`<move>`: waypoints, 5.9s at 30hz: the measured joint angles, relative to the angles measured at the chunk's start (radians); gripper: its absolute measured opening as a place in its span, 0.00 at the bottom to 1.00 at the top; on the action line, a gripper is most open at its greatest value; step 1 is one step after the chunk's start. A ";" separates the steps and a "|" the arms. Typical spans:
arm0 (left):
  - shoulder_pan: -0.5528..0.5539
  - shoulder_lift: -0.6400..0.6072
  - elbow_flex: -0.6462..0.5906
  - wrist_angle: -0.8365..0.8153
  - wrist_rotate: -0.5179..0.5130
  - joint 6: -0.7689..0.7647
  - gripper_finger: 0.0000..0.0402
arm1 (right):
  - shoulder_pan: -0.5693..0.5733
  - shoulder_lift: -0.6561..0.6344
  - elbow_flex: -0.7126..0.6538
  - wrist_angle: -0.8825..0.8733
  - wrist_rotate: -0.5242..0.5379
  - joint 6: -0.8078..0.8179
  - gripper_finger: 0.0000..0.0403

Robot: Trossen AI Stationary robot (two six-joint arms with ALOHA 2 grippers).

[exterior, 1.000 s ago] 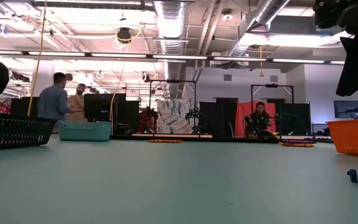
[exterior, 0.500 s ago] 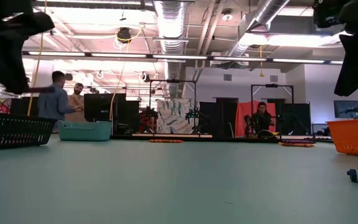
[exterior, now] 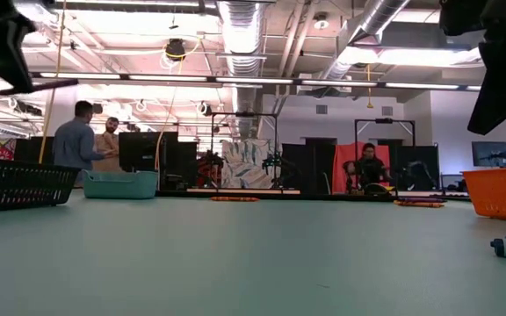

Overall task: Sort crayons
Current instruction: Put the purple crayon into the black bin

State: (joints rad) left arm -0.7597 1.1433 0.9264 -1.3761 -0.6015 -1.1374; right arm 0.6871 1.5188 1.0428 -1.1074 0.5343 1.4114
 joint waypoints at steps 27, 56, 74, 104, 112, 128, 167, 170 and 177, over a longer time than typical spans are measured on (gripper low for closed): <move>0.037 -0.182 -0.306 0.223 0.061 -0.264 0.03 | 0.007 0.000 0.000 0.054 0.095 -0.140 0.28; 0.135 -0.182 -0.306 0.224 0.129 -0.190 0.24 | 0.019 0.000 0.000 0.058 0.093 -0.140 0.28; -0.092 -0.063 -0.219 0.790 0.342 0.419 0.25 | 0.019 0.000 0.000 0.126 0.094 -0.242 0.28; -0.332 0.463 -0.071 0.739 0.301 0.411 0.25 | -0.003 0.000 0.000 0.171 0.123 -0.296 0.28; -0.302 0.459 -0.112 0.752 0.358 0.415 0.25 | -0.003 0.000 0.000 0.171 0.123 -0.298 0.28; -0.250 0.460 -0.113 0.766 0.354 0.556 0.02 | -0.002 0.000 0.000 0.177 0.123 -0.297 0.28; -0.101 -0.001 -0.218 0.186 0.130 -0.389 0.00 | 0.027 0.000 0.000 0.182 0.124 -0.321 0.28; -0.102 0.007 -0.227 0.187 0.139 -0.400 0.00 | 0.035 0.000 0.000 0.182 0.130 -0.321 0.28; -0.095 0.010 -0.225 0.168 0.143 -0.417 0.03 | 0.040 0.000 0.000 0.183 0.131 -0.315 0.28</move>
State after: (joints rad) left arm -0.8551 1.1534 0.7013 -1.2084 -0.4582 -1.5539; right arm 0.7269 1.5188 1.0428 -0.9240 0.6655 1.0960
